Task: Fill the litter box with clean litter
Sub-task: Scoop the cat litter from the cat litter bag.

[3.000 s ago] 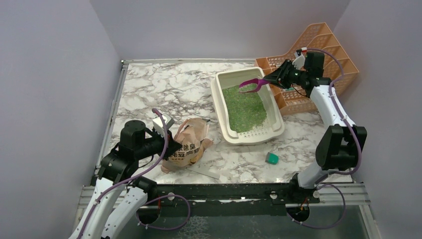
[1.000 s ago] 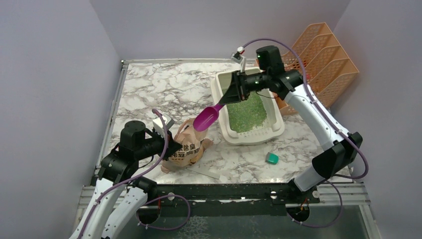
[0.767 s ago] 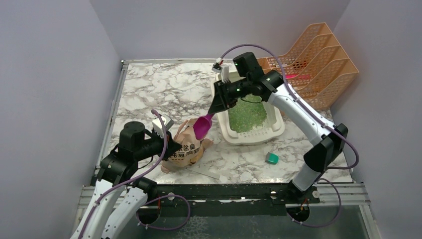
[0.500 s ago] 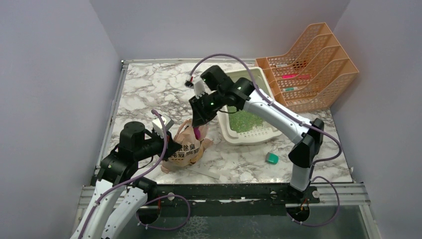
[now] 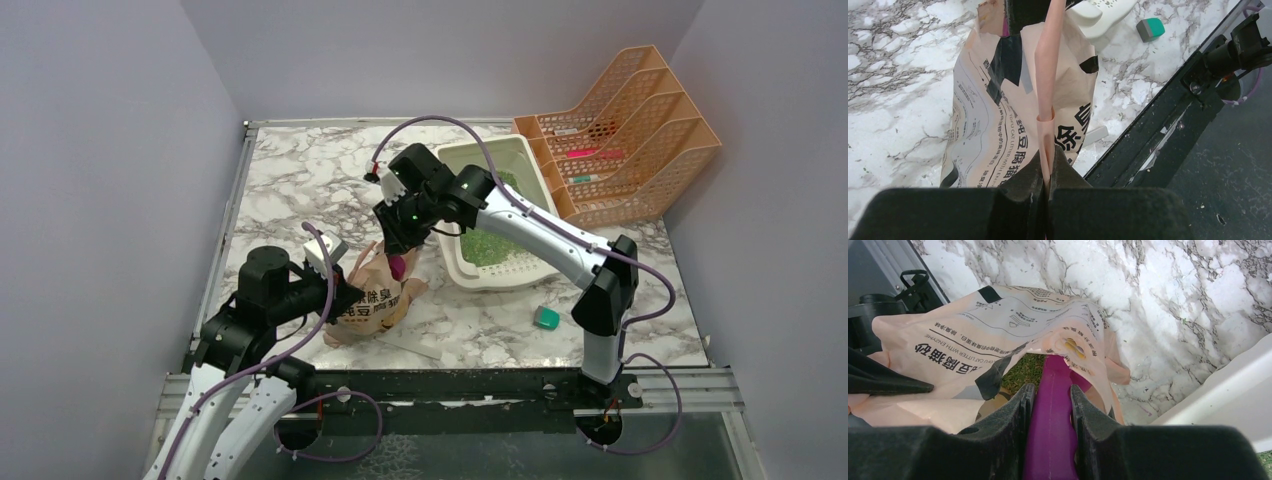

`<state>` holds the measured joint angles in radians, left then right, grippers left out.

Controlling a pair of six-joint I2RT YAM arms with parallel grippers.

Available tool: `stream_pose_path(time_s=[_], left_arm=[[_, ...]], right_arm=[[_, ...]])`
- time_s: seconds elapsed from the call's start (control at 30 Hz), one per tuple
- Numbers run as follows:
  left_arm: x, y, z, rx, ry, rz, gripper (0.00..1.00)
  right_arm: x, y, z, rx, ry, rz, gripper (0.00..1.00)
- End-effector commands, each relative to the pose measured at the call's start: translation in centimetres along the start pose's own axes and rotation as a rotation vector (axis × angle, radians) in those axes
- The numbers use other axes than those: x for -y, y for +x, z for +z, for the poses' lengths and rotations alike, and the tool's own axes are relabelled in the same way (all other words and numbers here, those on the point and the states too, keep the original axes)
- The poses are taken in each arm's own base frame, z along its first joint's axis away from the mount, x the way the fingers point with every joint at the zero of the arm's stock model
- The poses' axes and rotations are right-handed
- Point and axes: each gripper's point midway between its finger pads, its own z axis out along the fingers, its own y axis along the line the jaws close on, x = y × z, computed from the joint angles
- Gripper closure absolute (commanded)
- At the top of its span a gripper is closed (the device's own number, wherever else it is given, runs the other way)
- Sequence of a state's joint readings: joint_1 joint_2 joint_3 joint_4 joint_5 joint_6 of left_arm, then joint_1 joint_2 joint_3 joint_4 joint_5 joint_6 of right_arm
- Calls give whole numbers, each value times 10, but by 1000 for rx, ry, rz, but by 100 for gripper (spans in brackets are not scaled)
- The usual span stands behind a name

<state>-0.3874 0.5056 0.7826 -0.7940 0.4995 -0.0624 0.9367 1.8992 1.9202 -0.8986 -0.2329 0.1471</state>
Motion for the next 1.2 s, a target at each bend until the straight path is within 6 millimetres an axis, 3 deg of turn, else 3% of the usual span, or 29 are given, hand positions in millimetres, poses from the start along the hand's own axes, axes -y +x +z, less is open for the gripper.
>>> stream_pose_path(time_s=[0.0,0.1,0.27,0.4,0.53,0.87,1.17], left_arm=[[-1,4,-1,-1,-8,-5,100],[-2,5,0,-10,-7,-11,100],[-3,6,1,-13,-10,-13,100],[-3,6,2,-18,-12,-15,100],[-4,7,3,-24,-11,-18,100],[-5,7,4,-28,-13,-23,100],[-5,7,4,-28,-14,-24,100]], right_arm=[[10,15,21,-52,0,-19,99],[-13,30,37,-83,-149,37,99],[-46,16,32,-10,-336,94,99],[-50,12,33,-43,-382,156,99],[-59,6,23,-43,-537,237,99],[-55,-9,-16,32,-874,408,99],[-31,-12,-41,92,-954,522,99]])
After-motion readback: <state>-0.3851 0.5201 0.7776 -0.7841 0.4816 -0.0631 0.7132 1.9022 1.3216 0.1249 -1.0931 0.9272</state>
